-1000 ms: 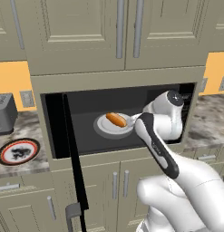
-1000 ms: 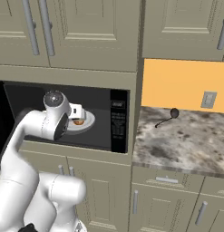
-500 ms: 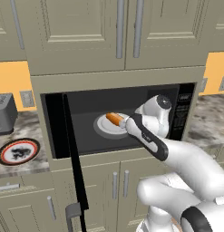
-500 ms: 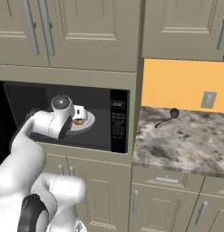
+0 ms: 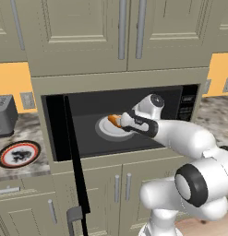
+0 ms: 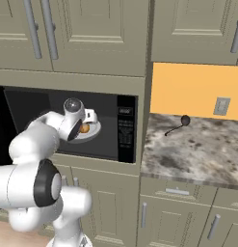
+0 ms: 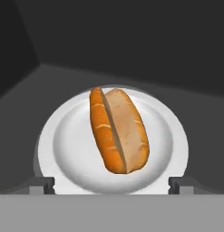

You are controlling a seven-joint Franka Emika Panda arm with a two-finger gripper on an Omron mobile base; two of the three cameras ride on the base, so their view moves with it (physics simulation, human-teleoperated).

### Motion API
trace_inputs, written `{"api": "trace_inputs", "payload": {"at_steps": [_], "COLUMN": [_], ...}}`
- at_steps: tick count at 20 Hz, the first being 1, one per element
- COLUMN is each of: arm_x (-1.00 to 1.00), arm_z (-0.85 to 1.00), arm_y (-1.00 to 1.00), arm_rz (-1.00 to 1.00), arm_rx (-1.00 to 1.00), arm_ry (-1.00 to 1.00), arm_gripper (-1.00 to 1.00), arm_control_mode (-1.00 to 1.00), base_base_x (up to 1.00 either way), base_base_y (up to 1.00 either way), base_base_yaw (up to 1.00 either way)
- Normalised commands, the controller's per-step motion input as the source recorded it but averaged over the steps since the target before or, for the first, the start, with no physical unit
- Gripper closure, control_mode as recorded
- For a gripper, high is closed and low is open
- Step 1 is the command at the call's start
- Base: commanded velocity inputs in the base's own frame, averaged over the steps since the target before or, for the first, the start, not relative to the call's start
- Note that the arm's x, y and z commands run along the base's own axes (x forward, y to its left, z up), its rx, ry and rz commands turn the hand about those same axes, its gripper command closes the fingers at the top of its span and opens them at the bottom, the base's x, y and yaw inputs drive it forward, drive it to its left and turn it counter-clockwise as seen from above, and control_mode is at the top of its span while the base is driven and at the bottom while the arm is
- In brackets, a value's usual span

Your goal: Pick the hotdog bun from the microwave and place it on plate located on the counter.

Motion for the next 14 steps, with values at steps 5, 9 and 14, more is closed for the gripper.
{"api": "trace_inputs", "payload": {"at_steps": [5,9,14], "arm_x": [0.35,0.34,0.24], "arm_z": [-0.48,-0.36,-0.18], "arm_y": [0.00,0.00,0.01], "arm_rz": [0.00,0.00,0.00], "arm_rx": [0.00,0.00,0.00], "arm_ry": [0.02,0.00,0.00], "arm_gripper": [-1.00,-1.00,-1.00], "arm_control_mode": [-1.00,-1.00,-1.00], "base_base_x": [0.00,0.00,0.00], "base_base_y": [0.00,0.00,0.00], "base_base_yaw": [0.00,0.00,0.00]}}
